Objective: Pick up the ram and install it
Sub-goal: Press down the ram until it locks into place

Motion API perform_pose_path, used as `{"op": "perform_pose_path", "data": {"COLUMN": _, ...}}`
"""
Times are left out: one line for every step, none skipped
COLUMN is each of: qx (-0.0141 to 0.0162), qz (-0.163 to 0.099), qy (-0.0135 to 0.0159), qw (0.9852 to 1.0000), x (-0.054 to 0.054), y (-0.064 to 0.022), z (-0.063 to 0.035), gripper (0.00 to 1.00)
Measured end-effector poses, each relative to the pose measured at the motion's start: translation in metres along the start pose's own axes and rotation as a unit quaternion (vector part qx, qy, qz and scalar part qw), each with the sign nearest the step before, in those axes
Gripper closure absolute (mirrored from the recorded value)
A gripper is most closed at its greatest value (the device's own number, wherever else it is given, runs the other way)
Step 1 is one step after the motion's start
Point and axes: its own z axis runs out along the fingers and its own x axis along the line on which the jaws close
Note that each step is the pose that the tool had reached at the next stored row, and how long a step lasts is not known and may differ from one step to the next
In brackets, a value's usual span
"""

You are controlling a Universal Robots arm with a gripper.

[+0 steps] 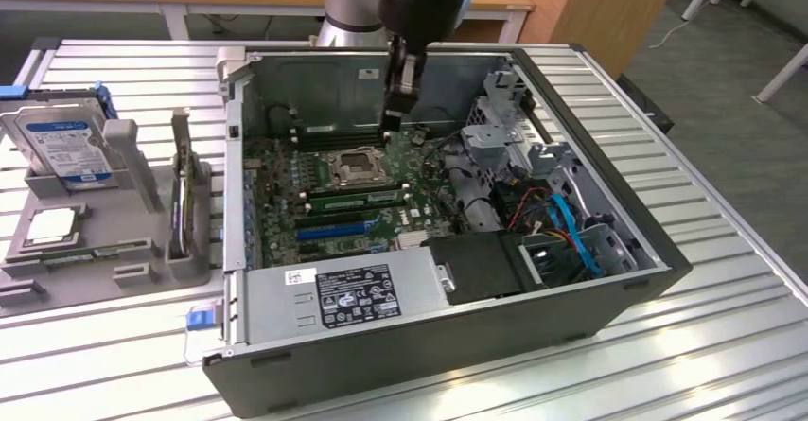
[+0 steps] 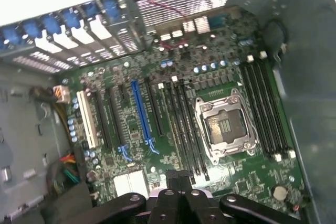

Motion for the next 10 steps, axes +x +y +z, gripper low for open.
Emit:
{"op": "perform_pose_path", "data": {"qx": -0.0004, "qz": 0.009, "qy": -0.0007, "qw": 1.0000, "x": 0.0000, "y": 0.0000, "z": 0.0000, "gripper": 0.90}}
{"op": "perform_pose_path", "data": {"qx": -0.0007, "qz": 0.018, "qy": -0.0013, "qw": 0.9998, "x": 0.0000, "y": 0.0000, "z": 0.0000, "gripper": 0.90}}
{"op": "perform_pose_path", "data": {"qx": -0.0011, "qz": 0.027, "qy": -0.0019, "qw": 0.9996, "x": 0.0000, "y": 0.0000, "z": 0.0000, "gripper": 0.90}}
{"op": "perform_pose_path", "data": {"qx": -0.0014, "qz": 0.035, "qy": -0.0025, "qw": 0.9994, "x": 0.0000, "y": 0.0000, "z": 0.0000, "gripper": 0.90}}
{"op": "perform_pose_path", "data": {"qx": -0.0018, "qz": 0.044, "qy": -0.0031, "qw": 0.9990, "x": 0.0000, "y": 0.0000, "z": 0.0000, "gripper": 0.90}}
{"op": "perform_pose_path", "data": {"qx": -0.0022, "qz": 0.053, "qy": -0.0037, "qw": 0.9986, "x": 0.0000, "y": 0.0000, "z": 0.0000, "gripper": 0.90}}
{"op": "perform_pose_path", "data": {"qx": -0.0026, "qz": 0.062, "qy": -0.0044, "qw": 0.9981, "x": 0.0000, "y": 0.0000, "z": 0.0000, "gripper": 0.90}}
{"op": "perform_pose_path", "data": {"qx": -0.0029, "qz": 0.070, "qy": -0.0050, "qw": 0.9975, "x": 0.0000, "y": 0.0000, "z": 0.0000, "gripper": 0.90}}
{"op": "perform_pose_path", "data": {"qx": -0.0033, "qz": 0.079, "qy": -0.0055, "qw": 0.9969, "x": 0.0000, "y": 0.0000, "z": 0.0000, "gripper": 0.90}}
{"op": "perform_pose_path", "data": {"qx": -0.0036, "qz": 0.087, "qy": -0.0062, "qw": 0.9962, "x": 0.0000, "y": 0.0000, "z": 0.0000, "gripper": 0.90}}
